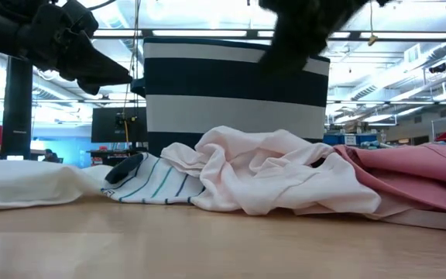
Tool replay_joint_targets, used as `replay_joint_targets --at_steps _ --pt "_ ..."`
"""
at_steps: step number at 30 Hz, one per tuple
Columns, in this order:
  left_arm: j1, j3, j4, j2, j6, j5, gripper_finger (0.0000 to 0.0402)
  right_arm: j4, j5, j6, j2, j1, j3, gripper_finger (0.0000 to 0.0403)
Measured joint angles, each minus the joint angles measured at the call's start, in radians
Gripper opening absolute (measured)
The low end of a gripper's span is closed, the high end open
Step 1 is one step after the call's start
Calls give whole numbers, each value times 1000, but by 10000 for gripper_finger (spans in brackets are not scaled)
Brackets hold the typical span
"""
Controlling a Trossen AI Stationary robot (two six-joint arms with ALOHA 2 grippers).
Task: Sort clothes
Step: Put the white underwear into the blue laundry bin
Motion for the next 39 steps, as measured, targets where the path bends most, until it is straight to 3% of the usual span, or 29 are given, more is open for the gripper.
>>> replay_joint_targets --at_steps 7,12,18,24,35,37,39 --pt "0 0 -1 0 0 0 137 -87 -47 64 0 -16 32 17" --pt "0 0 -1 0 0 0 137 -112 -97 115 0 -7 31 73" --pt "0 0 -1 0 0 0 137 -98 -64 46 1 26 -45 150" --pt "0 0 0 0 0 -1 137 76 -11 3 2 39 -145 186" --pt "-1 0 -4 0 -6 12 137 139 -17 2 108 0 -195 180" --pt "-1 0 -5 0 -7 12 137 182 -45 2 120 -4 -192 150" --pt "-1 0 1 0 -6 12 137 205 -73 2 129 -4 -192 92"
